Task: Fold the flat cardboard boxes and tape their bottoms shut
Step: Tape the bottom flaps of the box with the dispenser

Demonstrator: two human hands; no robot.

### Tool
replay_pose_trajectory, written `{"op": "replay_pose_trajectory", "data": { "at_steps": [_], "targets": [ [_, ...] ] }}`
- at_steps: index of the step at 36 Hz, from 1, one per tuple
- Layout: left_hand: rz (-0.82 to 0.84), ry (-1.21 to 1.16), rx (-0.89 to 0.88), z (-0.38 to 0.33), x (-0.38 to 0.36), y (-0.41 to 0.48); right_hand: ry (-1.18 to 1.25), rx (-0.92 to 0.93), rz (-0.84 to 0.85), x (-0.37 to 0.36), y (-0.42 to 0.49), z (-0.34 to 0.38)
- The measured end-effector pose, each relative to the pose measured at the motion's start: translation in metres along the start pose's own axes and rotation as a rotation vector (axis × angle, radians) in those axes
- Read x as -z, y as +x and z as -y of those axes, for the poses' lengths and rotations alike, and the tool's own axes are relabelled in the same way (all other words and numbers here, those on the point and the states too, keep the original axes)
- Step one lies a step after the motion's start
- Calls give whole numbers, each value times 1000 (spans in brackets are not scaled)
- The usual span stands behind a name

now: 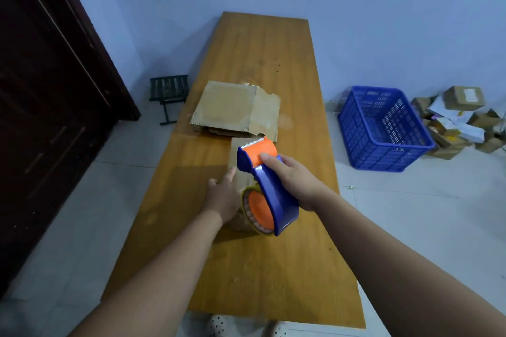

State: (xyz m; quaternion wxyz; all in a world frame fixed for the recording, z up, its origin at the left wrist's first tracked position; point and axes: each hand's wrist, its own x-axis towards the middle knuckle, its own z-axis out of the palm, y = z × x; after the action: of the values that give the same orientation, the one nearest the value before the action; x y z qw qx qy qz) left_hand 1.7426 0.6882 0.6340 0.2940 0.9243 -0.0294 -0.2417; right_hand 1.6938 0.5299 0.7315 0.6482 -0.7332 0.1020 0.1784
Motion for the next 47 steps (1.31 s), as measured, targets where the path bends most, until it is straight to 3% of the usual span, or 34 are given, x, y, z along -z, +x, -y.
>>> {"op": "replay_pose_trajectory", "data": {
  "at_steps": [6, 9, 12, 16, 19, 23, 30, 39, 47],
  "targets": [
    [-31, -77, 8, -1, -3, -8, -46, 1, 0, 1, 6, -11],
    [-132, -111, 31, -5, 4, -17, -72, -14, 3, 3, 10, -13],
    [-270, -376, -69, -14, 14, -29, -124, -36, -7, 5, 16, -13],
    [-5, -737, -211, -26, 25, -46, -114, -44, -12, 6, 18, -15],
    [81, -843, -134, -33, 23, -49, -94, -47, -8, 7, 18, -15],
    [51, -943, 43, -40, 20, -46, -148, -25, 12, 6, 19, -13],
    [-106, -1199, 163, -44, 18, -39, -152, 15, 20, 7, 19, -11],
    [-120, -1521, 468, -31, 9, -23, -152, 38, 42, 13, 17, -12],
    [-200, -1529, 406, -24, -2, -20, -156, -34, 132, 27, 6, -20]
  ]
}}
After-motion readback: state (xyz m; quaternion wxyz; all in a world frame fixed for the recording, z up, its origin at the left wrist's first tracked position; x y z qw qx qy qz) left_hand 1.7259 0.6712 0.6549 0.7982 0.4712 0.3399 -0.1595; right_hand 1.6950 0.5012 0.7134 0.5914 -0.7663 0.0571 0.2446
